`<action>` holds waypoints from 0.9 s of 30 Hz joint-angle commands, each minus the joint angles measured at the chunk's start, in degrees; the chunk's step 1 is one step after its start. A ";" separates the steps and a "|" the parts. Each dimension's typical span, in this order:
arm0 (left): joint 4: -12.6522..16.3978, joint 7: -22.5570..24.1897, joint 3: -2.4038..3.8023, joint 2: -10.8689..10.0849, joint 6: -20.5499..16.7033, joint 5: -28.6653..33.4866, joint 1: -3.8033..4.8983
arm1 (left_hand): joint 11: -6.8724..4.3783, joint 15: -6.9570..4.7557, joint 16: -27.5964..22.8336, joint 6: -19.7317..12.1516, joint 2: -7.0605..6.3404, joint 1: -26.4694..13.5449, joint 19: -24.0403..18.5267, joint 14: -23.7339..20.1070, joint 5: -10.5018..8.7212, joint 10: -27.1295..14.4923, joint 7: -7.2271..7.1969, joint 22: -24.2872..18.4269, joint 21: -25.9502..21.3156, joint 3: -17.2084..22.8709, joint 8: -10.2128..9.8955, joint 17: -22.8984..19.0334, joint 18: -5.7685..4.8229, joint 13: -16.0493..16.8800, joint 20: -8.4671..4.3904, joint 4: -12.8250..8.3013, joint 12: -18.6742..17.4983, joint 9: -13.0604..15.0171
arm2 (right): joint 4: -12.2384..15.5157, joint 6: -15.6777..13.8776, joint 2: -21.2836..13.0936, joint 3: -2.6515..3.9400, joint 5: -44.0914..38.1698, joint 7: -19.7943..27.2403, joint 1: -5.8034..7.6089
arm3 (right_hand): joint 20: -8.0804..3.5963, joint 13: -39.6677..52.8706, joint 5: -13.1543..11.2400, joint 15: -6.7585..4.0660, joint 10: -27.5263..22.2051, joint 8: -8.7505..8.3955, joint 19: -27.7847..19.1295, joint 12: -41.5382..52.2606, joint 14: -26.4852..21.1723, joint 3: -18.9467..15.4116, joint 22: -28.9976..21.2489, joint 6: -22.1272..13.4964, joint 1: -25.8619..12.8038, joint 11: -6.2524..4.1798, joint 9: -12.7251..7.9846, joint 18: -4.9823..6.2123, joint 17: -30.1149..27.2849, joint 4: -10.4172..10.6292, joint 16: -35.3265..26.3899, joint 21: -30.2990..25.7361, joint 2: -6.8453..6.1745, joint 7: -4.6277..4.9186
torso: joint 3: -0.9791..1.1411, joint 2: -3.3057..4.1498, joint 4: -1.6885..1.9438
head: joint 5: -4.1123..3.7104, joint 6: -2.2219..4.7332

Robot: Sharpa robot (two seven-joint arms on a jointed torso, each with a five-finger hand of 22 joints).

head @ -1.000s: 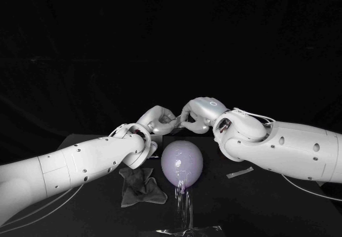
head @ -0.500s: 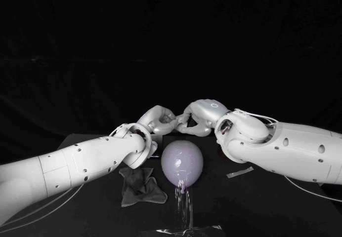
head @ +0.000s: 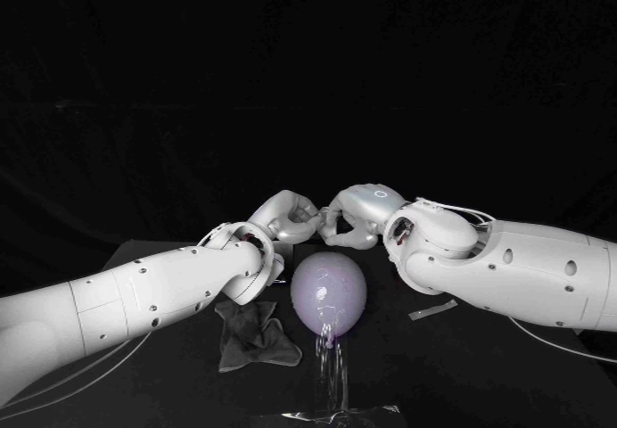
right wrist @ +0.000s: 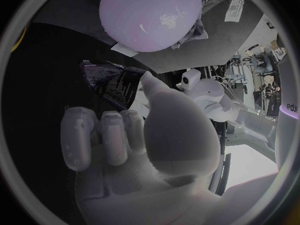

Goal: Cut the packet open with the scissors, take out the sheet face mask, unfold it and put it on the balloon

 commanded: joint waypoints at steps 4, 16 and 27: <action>1.03 1.16 0.20 -0.03 -0.55 1.56 0.20 | -0.11 -0.40 -0.08 0.20 0.86 0.20 -0.51 -0.03 0.26 0.33 -0.03 0.06 0.22 -0.03 0.65 0.04 1.01 0.10 0.12 0.27 -0.09 2.64 | -0.45 2.08 0.29 -0.24 -2.99 -0.18 -0.32 | 0.33 12.78 0.02 0.35 4.60 -0.56 0.94 -0.25 5.98 0.00 11.81 0.16 1.40 0.49 0.07 0.17 15.09 0.30 0.38 -0.12 0.33 0.12 | 0.01 0.02 0.05 | -0.13 -0.04; 1.70 1.86 0.21 -0.29 -1.35 3.58 0.19 | -0.06 -0.37 -0.12 0.11 0.94 0.19 -0.57 -0.09 0.25 0.27 0.05 0.08 0.24 -0.04 0.63 0.03 1.01 0.08 0.15 0.37 -0.17 2.65 | -0.49 4.71 0.53 -0.40 -4.84 -0.80 -0.43 | 0.11 13.55 5.71 0.05 5.12 -1.58 1.52 0.68 5.98 4.49 12.23 2.45 5.35 0.06 -0.17 0.00 15.09 0.30 0.38 0.51 2.04 -0.32 | 0.01 -0.01 -0.02 | -0.22 -0.26; 1.96 2.84 0.21 -0.58 -1.40 3.25 0.19 | -0.04 -0.36 -0.14 0.08 1.00 0.22 -0.60 -0.12 0.25 0.25 0.06 0.09 0.25 -0.03 0.62 0.03 1.02 0.08 0.15 0.40 -0.20 2.66 | -0.33 9.09 -0.27 -0.46 -4.55 -1.27 -0.45 | 0.03 13.78 9.83 0.18 5.27 -3.45 1.66 0.93 5.98 10.53 12.41 2.72 4.80 0.25 -1.05 -0.05 15.09 0.62 0.38 0.58 3.53 -0.04 | 0.01 -0.02 0.00 | -0.36 -0.42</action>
